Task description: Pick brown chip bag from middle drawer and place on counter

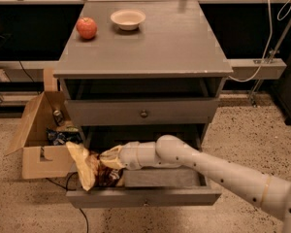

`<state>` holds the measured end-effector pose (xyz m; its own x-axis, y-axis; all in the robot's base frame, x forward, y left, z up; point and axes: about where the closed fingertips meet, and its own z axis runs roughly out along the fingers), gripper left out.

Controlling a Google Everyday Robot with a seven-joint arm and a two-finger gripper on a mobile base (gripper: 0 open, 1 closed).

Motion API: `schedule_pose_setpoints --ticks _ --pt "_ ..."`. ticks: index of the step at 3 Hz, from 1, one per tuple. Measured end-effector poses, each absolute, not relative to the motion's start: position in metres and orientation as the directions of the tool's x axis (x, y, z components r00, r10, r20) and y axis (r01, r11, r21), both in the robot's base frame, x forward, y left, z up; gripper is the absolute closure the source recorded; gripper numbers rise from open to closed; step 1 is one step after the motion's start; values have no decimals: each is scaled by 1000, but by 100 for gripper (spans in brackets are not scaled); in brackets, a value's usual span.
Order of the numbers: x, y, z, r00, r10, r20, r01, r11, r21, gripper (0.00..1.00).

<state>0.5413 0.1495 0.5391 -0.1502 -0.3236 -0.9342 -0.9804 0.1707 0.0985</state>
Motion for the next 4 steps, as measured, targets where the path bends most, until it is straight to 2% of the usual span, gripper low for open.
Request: schedule_pose_setpoints --ticks 1,2,3,4 --pt "537 100 593 -78 -227 -971 -978 206 30 100" --pt "541 18 644 -36 -172 -984 -955 295 -17 100" --pt "539 -16 646 -45 -168 -985 -939 345 -16 100" --pt "539 -16 646 -45 -168 -985 -939 345 -16 100"
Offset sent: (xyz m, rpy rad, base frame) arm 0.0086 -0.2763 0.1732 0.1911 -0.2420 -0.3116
